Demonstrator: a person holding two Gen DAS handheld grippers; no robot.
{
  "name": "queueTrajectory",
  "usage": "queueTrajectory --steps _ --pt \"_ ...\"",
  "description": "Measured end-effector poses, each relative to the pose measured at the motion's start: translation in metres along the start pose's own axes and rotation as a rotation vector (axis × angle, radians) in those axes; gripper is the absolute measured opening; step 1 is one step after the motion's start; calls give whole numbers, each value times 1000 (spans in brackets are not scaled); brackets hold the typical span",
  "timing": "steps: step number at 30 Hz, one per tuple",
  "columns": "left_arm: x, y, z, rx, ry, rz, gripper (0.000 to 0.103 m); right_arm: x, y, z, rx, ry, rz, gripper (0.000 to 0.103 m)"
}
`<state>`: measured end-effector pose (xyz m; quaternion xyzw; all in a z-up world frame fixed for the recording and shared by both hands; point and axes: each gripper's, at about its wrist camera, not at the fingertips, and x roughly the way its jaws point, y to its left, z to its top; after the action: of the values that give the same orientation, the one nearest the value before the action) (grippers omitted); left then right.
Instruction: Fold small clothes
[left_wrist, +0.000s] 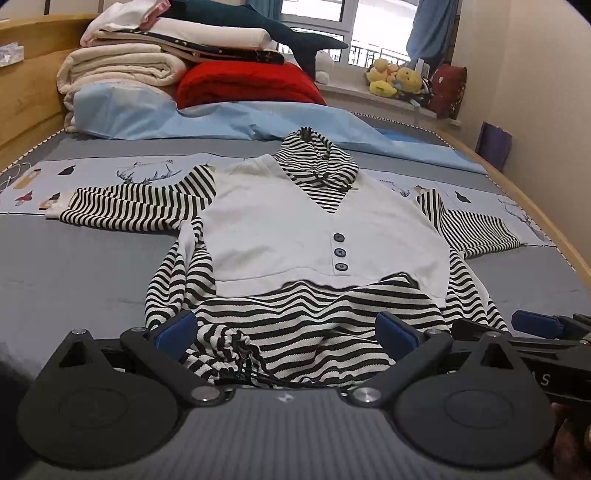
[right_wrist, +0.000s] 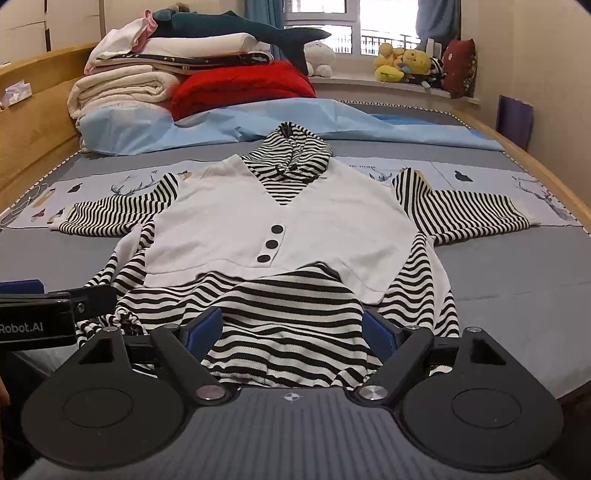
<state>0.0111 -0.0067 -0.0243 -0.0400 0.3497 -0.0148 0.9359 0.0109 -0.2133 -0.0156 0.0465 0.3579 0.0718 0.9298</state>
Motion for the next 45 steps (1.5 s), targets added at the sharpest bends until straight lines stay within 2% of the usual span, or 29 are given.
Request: queueTrajectory --steps 45 --pt "3 -5 -3 -11 10 3 102 3 -2 0 10 12 -1 83"
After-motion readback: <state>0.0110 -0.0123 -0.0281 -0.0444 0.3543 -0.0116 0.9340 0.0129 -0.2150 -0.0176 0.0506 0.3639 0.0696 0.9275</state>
